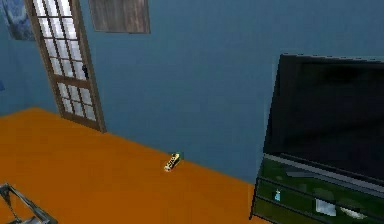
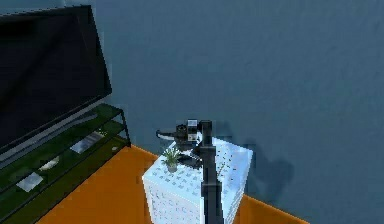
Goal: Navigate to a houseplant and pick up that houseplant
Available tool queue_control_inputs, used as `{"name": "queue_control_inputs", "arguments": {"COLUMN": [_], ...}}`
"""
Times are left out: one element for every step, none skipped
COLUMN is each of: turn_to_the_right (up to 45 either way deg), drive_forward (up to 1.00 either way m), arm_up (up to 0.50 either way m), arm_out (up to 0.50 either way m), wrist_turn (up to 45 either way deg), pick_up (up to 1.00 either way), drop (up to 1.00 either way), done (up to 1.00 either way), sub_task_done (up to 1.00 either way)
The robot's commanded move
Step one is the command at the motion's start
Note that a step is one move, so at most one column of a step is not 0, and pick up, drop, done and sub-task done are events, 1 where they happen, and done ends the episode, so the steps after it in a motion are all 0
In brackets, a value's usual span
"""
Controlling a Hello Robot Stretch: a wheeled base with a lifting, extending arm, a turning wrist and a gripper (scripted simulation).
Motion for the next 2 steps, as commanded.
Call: {"name": "queue_control_inputs", "arguments": {"turn_to_the_right": [0.0,0.0], "drive_forward": [0.00,0.00], "arm_up": [-0.30,0.00], "arm_out": [0.00,0.00], "wrist_turn": [0.0,0.0], "pick_up": [0.00,1.00], "drop": [0.00,0.00], "done": [0.00,0.00], "sub_task_done": [0.00,0.00]}}
